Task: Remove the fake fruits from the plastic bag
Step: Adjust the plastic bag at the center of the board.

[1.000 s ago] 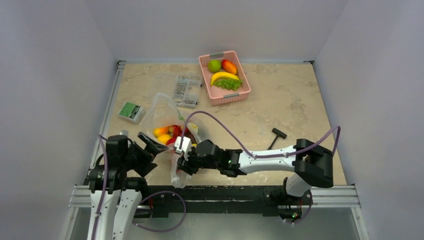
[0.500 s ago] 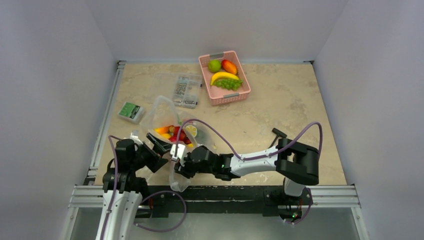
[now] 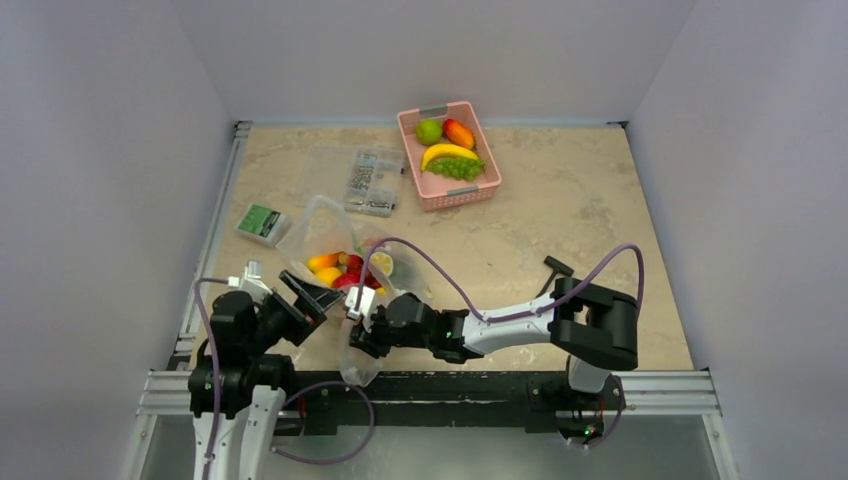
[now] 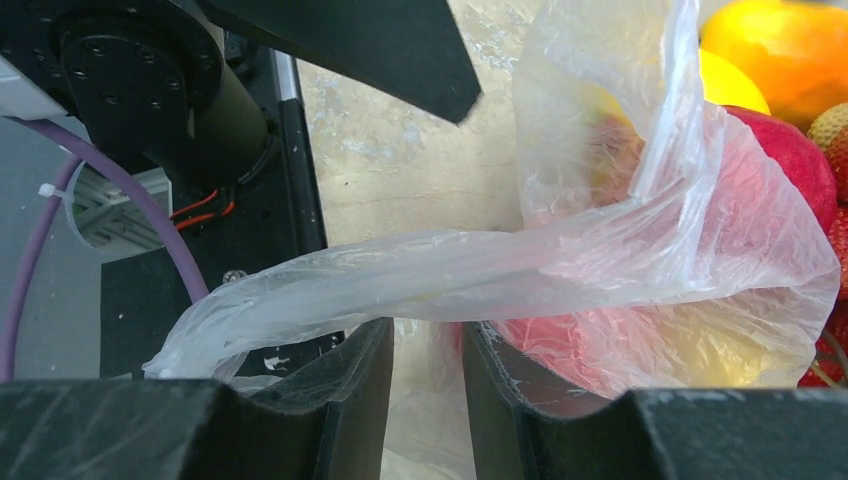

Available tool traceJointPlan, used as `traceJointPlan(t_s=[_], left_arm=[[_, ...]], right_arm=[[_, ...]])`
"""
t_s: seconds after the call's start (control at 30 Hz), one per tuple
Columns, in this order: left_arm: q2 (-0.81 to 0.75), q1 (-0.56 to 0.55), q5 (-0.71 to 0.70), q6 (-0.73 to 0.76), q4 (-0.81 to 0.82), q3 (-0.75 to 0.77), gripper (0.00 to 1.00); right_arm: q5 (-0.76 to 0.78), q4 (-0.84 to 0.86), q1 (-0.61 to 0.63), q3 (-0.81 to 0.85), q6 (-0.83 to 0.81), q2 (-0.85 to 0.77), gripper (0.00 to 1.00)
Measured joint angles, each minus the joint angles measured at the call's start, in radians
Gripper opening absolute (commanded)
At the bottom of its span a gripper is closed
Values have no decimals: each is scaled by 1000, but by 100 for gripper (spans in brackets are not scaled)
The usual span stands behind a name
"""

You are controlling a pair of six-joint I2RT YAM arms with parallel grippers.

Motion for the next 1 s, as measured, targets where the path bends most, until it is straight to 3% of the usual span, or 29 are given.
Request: traceJointPlan(t_s=[0.17, 0.23, 0.47, 0.53, 0.8, 0.93, 1.0], left_arm=[[201, -3, 90, 73, 103, -45, 100], [277, -16, 93, 111, 126, -46, 94], [410, -171, 51, 155, 225, -100, 13], [430, -180, 28, 150, 238, -118, 0], [342, -185, -23, 80, 345, -227, 0], [323, -185, -11, 31, 443, -282, 0], [323, -185, -10, 9, 469, -296, 0]], right_arm=[[-10, 11, 0, 0, 0, 0, 31], [-11, 17, 0, 0, 0, 0, 31], [-2, 17, 0, 0, 21, -16, 36], [13, -5, -1, 0, 31, -39, 40], [117, -228, -36, 19, 112, -269, 59], [144, -330, -76, 72, 170, -317, 57], [144, -361, -82, 73, 200, -318, 50]])
